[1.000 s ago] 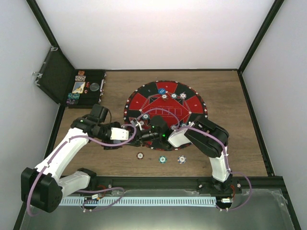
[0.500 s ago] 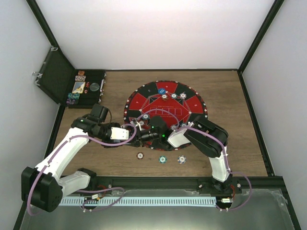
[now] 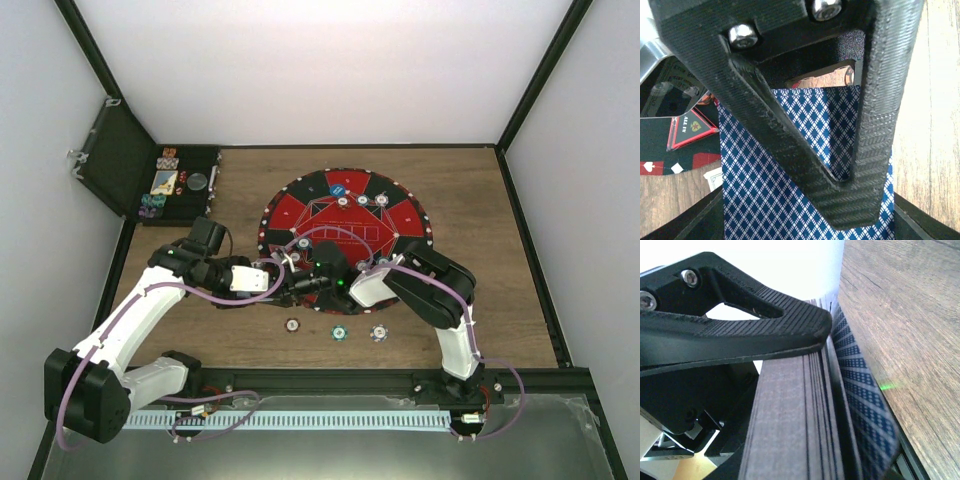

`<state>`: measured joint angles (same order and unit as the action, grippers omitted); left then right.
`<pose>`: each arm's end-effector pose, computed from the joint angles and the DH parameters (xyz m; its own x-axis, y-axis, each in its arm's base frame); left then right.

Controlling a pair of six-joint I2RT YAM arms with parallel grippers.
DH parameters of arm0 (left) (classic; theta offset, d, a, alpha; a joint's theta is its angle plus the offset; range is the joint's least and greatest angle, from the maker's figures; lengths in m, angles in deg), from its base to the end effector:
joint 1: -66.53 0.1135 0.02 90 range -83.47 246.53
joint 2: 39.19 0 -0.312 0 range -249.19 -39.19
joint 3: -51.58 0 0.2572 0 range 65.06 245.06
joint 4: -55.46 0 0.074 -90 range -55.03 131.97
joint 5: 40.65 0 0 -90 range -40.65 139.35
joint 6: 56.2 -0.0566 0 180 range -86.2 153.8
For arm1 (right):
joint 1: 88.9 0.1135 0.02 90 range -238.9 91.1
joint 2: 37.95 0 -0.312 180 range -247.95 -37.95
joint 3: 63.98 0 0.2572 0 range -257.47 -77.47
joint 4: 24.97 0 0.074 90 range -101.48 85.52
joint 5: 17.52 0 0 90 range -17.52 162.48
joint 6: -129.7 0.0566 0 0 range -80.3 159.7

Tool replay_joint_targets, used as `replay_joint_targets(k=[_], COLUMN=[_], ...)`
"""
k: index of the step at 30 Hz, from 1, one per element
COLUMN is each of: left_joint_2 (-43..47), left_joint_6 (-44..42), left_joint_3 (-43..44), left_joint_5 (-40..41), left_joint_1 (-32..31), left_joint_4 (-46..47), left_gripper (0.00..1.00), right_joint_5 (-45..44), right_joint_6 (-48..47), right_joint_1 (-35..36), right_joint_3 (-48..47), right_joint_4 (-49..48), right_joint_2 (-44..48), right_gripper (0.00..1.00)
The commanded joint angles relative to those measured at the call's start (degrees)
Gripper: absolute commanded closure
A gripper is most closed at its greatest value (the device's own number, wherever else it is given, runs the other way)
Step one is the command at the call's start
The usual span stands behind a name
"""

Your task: Distribute texas hold em gaming equipment

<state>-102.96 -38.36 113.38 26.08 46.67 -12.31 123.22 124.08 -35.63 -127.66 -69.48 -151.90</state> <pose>0.1643 -0.0831 0.2663 0.1492 0.8759 -0.4589 0.9749 -0.0529 0.2161 0.2162 0.3631 0.1898 -0.9691 -0.2457 -0.0201 -0.0351 0.0566 0.9978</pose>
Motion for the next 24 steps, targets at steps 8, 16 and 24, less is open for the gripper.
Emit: replay_joint_targets(k=[8,16,24], left_joint_2=[0.17,0.32,0.09], left_joint_6=[2.16,3.39,4.7], left_joint_3=[1.24,1.72,1.76], left_joint_5=[0.2,0.32,1.17], left_joint_1=[-0.09,-0.09,-0.07], left_joint_4=[-2.09,-2.77,-2.19], left_gripper=[0.87,0.89,0.89], right_joint_5=[0.21,0.19,0.28], right_joint_6=[-4.05,-8.03,-8.46], right_joint_1=[-0.84,-1.25,-1.27], right_joint_3=[-2.03,-4.47,-3.89], right_joint_4=[2.21,9.11,9.59], right_joint_2=[0.75,0.79,0.99], right_gripper=[0.6,0.56,0.57])
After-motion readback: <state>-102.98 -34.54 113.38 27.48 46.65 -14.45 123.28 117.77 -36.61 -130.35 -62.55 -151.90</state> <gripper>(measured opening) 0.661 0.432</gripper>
